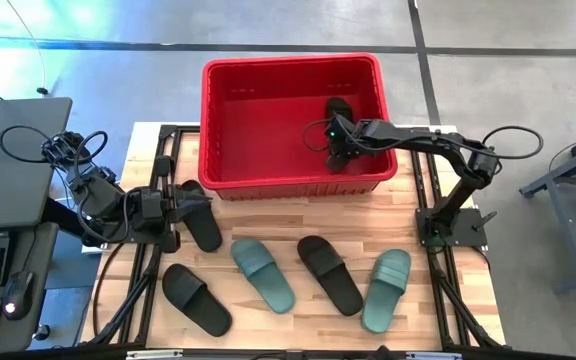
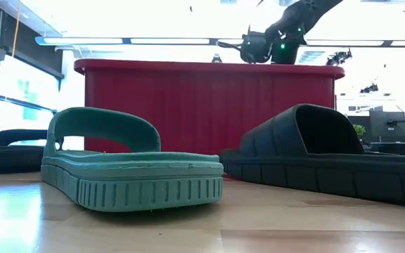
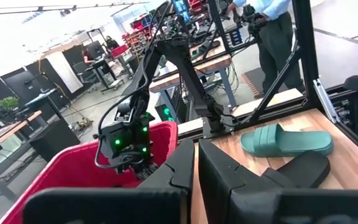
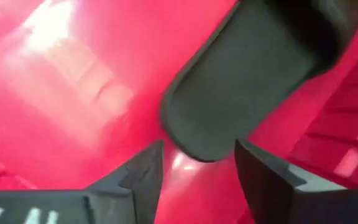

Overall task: Pick and place slides into bin
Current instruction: Put the black slide into the red bin

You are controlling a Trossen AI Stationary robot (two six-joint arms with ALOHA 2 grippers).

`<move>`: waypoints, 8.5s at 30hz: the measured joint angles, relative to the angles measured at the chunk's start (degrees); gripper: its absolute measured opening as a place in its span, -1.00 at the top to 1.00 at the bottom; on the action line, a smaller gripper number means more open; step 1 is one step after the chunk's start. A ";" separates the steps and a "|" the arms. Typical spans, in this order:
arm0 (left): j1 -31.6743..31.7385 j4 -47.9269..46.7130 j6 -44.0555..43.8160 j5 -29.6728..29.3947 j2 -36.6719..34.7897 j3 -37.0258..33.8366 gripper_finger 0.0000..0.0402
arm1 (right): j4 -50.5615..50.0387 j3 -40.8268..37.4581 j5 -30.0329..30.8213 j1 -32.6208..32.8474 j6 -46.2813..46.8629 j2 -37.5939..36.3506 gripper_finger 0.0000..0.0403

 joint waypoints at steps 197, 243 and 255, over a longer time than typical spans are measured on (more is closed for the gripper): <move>13.62 -43.40 -62.94 36.79 51.69 -6.88 0.07 | 27.34 0.04 6.11 42.42 13.57 -23.34 0.25; 4.37 -66.93 -47.50 41.58 48.57 39.04 0.90 | 26.71 0.04 10.46 42.42 13.13 -23.34 0.28; 3.64 -65.22 -36.95 15.92 48.50 68.53 0.91 | 24.24 0.04 8.32 42.42 13.61 -23.34 0.27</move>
